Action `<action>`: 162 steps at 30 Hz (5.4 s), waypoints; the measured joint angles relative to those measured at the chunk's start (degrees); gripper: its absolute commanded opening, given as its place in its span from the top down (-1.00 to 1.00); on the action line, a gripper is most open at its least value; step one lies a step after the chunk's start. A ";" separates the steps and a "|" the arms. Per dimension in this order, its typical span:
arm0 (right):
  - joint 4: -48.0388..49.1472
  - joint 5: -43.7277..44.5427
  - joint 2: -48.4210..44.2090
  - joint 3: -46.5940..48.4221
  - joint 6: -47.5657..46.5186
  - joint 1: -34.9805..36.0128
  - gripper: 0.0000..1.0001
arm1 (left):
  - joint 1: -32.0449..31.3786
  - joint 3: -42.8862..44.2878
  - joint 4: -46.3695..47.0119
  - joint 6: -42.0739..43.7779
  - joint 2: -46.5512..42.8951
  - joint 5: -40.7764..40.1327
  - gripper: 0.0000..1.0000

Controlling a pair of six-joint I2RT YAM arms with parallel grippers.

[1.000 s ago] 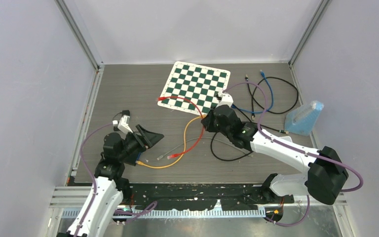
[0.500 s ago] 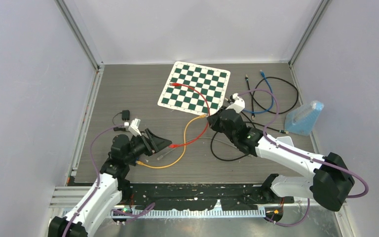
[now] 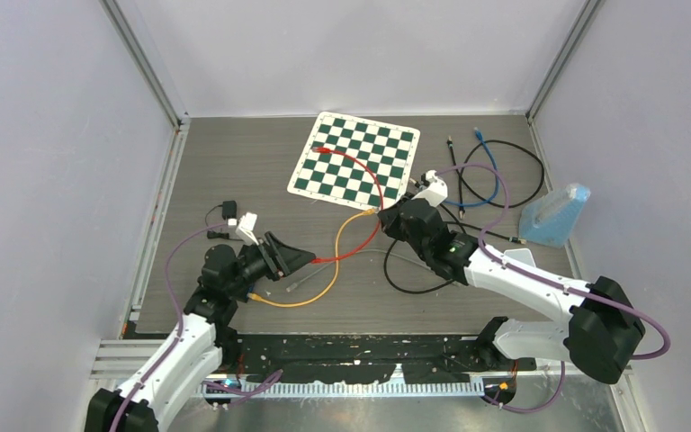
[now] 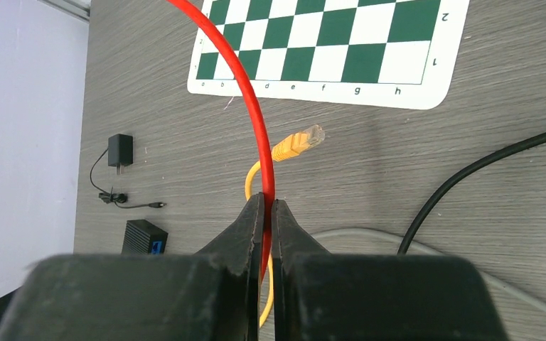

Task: Insert the plug into the switch port
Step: Pick up the connector from the center of the board, then insert the connector into the switch port.

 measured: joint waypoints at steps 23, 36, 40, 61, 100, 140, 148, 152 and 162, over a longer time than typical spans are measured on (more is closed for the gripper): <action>1.40 -4.33 -6.82 -7.69 -4.39 -0.59 0.36 | -0.35 3.91 -0.87 0.33 7.34 3.82 1.00; 4.22 -23.32 -14.71 -8.28 -30.75 -0.63 -0.08 | -0.33 8.92 -5.73 2.99 11.67 8.61 1.00; 13.18 -33.29 -9.88 -8.41 -39.63 0.35 -0.21 | 0.00 9.55 -6.23 3.48 12.48 10.67 1.00; 41.31 -42.29 14.64 -10.32 -60.11 12.70 0.09 | 2.36 11.80 -10.71 4.76 14.38 14.53 1.00; 23.69 -19.47 22.21 2.95 -57.70 23.28 0.90 | 12.68 26.34 -57.59 7.91 -0.24 -41.81 -0.45; 6.40 -13.92 52.74 34.99 -56.26 29.11 0.89 | 42.51 18.51 -54.12 6.19 24.33 -27.21 0.09; 7.74 -15.45 53.24 35.23 -56.19 29.11 0.89 | 43.19 18.43 -53.16 6.64 25.16 -24.98 0.13; 10.10 -15.85 53.68 34.75 -55.84 29.11 0.90 | 43.23 18.29 -52.68 7.02 25.29 -24.35 0.15; 12.61 -13.84 53.99 33.92 -53.48 29.07 0.89 | 43.85 18.18 -51.43 7.65 25.90 -23.39 0.19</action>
